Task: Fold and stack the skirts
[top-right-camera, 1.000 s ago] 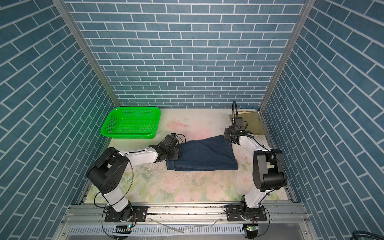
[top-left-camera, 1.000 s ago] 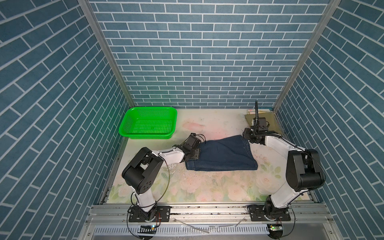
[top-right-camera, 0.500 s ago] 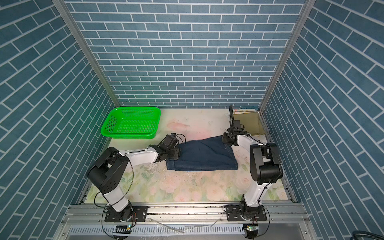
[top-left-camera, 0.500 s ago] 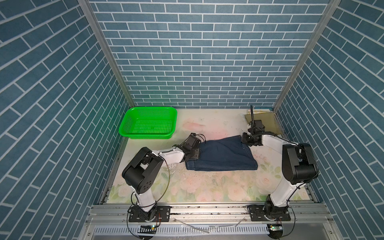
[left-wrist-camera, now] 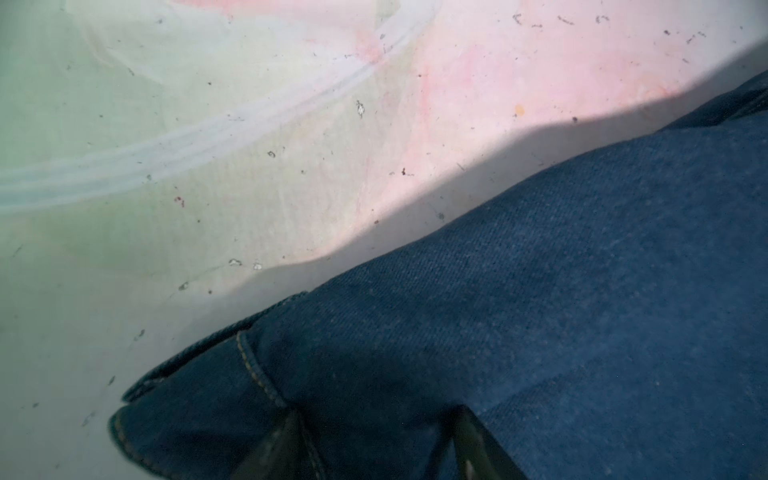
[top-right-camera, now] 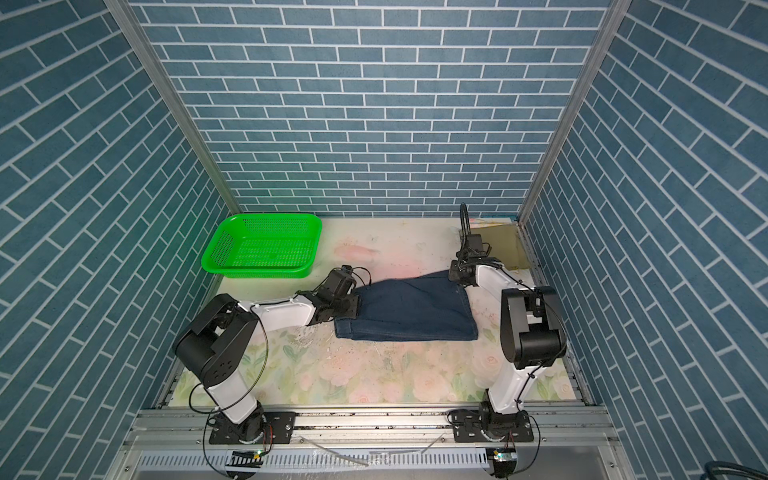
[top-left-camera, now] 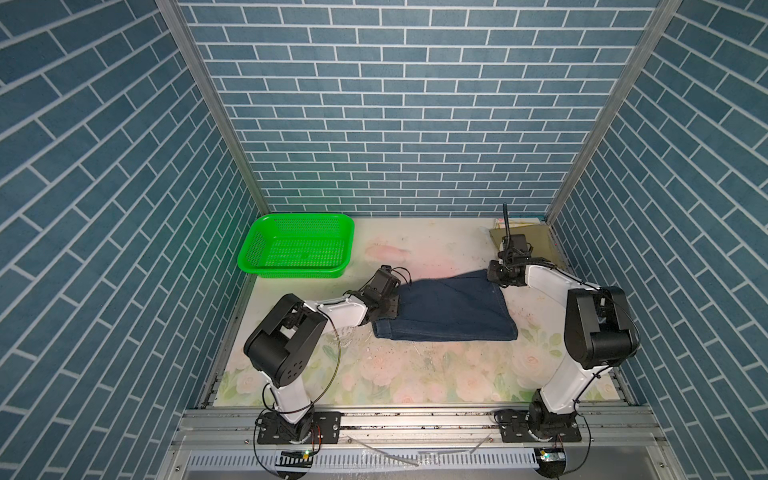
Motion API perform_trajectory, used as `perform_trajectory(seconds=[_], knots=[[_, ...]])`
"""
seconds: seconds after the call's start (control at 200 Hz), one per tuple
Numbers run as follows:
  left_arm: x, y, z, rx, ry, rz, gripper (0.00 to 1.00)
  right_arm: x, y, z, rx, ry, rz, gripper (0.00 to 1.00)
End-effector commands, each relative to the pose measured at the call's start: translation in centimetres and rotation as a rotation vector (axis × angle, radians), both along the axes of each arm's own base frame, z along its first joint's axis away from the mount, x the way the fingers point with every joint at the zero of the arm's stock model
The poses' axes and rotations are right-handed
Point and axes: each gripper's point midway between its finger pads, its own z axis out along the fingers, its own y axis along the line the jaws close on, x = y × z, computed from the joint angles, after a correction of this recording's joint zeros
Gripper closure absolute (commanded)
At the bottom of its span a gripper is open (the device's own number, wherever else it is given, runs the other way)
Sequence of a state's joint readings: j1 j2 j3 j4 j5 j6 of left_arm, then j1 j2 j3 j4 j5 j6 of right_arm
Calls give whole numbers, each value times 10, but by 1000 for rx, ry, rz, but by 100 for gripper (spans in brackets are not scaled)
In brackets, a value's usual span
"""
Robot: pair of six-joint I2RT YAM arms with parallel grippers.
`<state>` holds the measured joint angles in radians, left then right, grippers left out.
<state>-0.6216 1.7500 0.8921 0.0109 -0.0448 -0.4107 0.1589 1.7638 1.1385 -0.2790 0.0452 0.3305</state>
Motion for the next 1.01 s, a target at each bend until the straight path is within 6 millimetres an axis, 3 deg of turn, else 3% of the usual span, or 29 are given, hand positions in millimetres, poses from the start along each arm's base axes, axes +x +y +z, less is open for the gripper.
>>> perform_trajectory(seconds=[0.0, 0.03, 0.155, 0.27, 0.42, 0.59, 0.765, 0.86, 1.0], knots=[[-41, 28, -53, 108, 206, 2, 41, 19, -31, 20, -131, -51, -61, 100], [-41, 27, -53, 107, 206, 1, 40, 20, -32, 23, -133, -56, -60, 99], [-38, 26, -47, 102, 195, 0, 40, 21, -29, 39, -123, -86, -50, 60], [-32, 20, -27, 75, 166, -6, 33, 17, -22, 57, -96, -123, -32, 46], [-29, 14, 13, 13, 120, -10, 21, 0, -8, 67, -56, -132, -2, 43], [-45, 14, 42, -87, 142, 9, 7, -31, 13, 54, -34, -90, 50, 38], [-65, 38, 39, -195, 220, 85, 2, -61, 26, 38, -26, -50, 82, 36], [-65, 50, 34, -267, 232, 125, 2, -72, 29, 31, -16, -35, 87, 35], [-59, 49, 28, -302, 244, 123, 1, -80, 32, 27, -1, -30, 90, 35]])
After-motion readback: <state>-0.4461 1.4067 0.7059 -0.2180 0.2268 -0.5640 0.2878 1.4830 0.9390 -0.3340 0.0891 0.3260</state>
